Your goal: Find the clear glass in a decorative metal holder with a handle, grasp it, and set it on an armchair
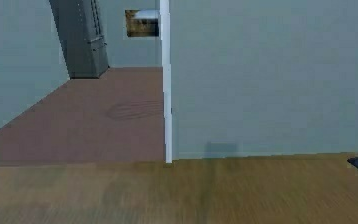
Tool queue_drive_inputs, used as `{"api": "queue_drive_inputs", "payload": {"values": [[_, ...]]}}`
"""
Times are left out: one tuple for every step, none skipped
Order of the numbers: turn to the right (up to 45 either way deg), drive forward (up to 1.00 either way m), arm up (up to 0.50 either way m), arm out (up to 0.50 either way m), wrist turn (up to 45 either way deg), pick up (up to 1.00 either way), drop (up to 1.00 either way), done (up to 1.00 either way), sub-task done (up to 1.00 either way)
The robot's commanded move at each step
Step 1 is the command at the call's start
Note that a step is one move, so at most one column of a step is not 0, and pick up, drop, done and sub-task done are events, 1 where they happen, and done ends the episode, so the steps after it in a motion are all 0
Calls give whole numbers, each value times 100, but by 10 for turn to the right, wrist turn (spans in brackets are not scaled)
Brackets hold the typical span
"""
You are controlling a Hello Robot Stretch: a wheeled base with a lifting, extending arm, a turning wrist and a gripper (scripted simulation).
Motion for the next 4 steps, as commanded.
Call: {"api": "queue_drive_inputs", "payload": {"values": [[0, 55, 0, 0, 0, 0, 0, 0, 0], [-330, 0, 0, 0, 0, 0, 0, 0, 0], [0, 100, 0, 0, 0, 0, 0, 0, 0], [-420, 0, 0, 0, 0, 0, 0, 0, 0]]}}
